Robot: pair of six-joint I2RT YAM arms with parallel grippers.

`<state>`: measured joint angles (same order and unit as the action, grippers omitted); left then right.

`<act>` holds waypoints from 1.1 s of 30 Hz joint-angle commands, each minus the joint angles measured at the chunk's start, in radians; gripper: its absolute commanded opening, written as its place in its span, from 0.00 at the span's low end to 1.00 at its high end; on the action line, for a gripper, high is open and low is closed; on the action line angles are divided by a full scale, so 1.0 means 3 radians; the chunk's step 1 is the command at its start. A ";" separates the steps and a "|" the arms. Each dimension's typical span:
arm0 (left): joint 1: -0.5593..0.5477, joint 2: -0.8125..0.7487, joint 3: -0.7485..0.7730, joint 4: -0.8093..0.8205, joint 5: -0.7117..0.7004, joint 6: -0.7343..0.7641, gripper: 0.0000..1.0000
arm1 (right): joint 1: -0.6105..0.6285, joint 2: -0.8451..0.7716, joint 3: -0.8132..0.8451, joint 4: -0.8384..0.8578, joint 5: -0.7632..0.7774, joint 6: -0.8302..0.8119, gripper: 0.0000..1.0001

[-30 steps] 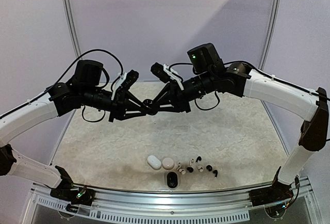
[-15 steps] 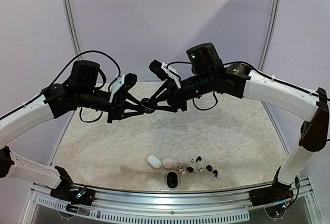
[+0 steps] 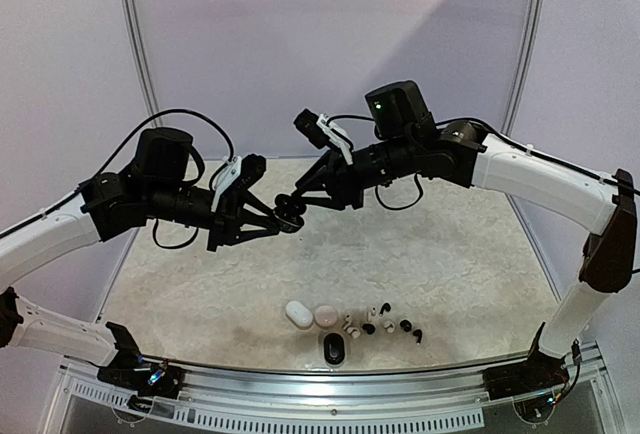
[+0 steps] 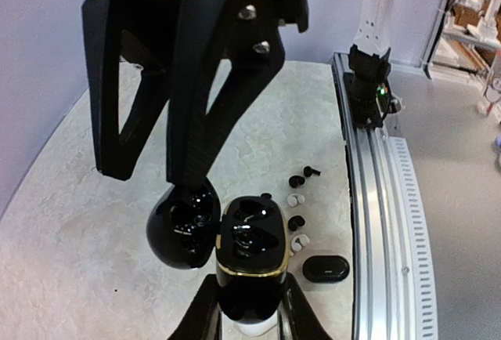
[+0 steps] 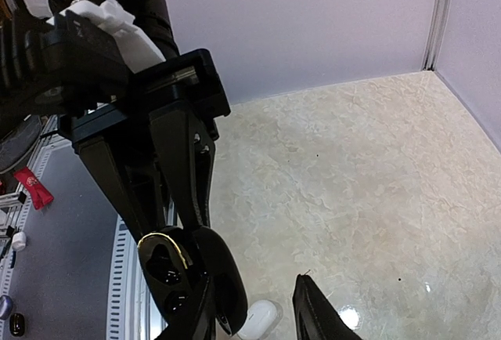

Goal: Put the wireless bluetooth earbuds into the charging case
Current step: Pass from the right arm to the left

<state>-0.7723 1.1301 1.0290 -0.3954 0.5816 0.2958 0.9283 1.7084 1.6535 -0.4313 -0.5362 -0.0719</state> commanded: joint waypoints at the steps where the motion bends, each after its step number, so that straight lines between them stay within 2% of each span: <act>1: -0.0027 -0.0111 -0.0232 0.0475 0.0120 -0.0565 0.00 | -0.0090 0.0054 0.0048 0.0009 0.0048 0.0065 0.36; 4: 0.0091 -0.0137 -0.0487 0.0926 0.0095 -0.1102 0.00 | -0.0173 0.0006 0.0139 -0.0005 -0.0085 0.0171 0.38; 9: 0.0145 -0.0197 -0.0730 0.1259 0.0054 -0.1341 0.00 | -0.0452 -0.0104 0.0302 -0.0104 -0.0132 0.0575 0.43; 11: 0.0150 -0.0219 -0.0791 0.1416 0.0032 -0.1387 0.00 | -0.0589 -0.0137 0.0334 -0.0285 0.0053 0.0810 0.43; 14: 0.0155 -0.0262 -0.0902 0.1559 0.0002 -0.1443 0.00 | -0.0676 -0.0212 0.0244 -0.0851 0.0613 0.0980 0.42; 17: 0.0156 -0.0288 -0.0971 0.1624 0.0028 -0.1428 0.00 | -0.0672 -0.0330 -0.0048 -0.0915 0.0575 0.0987 0.45; 19: 0.0156 -0.0295 -0.0985 0.1629 0.0016 -0.1409 0.00 | -0.0622 -0.0420 -0.0223 -0.0751 0.0404 0.0954 0.54; 22: 0.0156 -0.0293 -0.0983 0.1666 0.0075 -0.1386 0.00 | -0.0375 -0.0570 -0.0440 -0.0342 0.0174 0.0674 0.75; 26: 0.0137 -0.0291 -0.0961 0.1708 0.0174 -0.1357 0.00 | -0.0124 -0.0636 -0.0696 0.0313 -0.0144 0.0406 0.90; 28: 0.0117 -0.0286 -0.0948 0.1700 0.0216 -0.1318 0.00 | -0.0035 -0.0576 -0.0671 0.0340 -0.0078 0.0334 0.95; 33: 0.0075 -0.0266 -0.0903 0.1661 0.0266 -0.1237 0.00 | 0.0062 -0.0366 -0.0595 0.0379 -0.0050 0.0275 0.97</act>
<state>-0.7406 1.0531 0.7467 0.0895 0.6319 -0.1032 0.9382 1.5574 1.4601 -0.3843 -0.5392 0.0486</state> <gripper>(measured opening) 0.191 0.970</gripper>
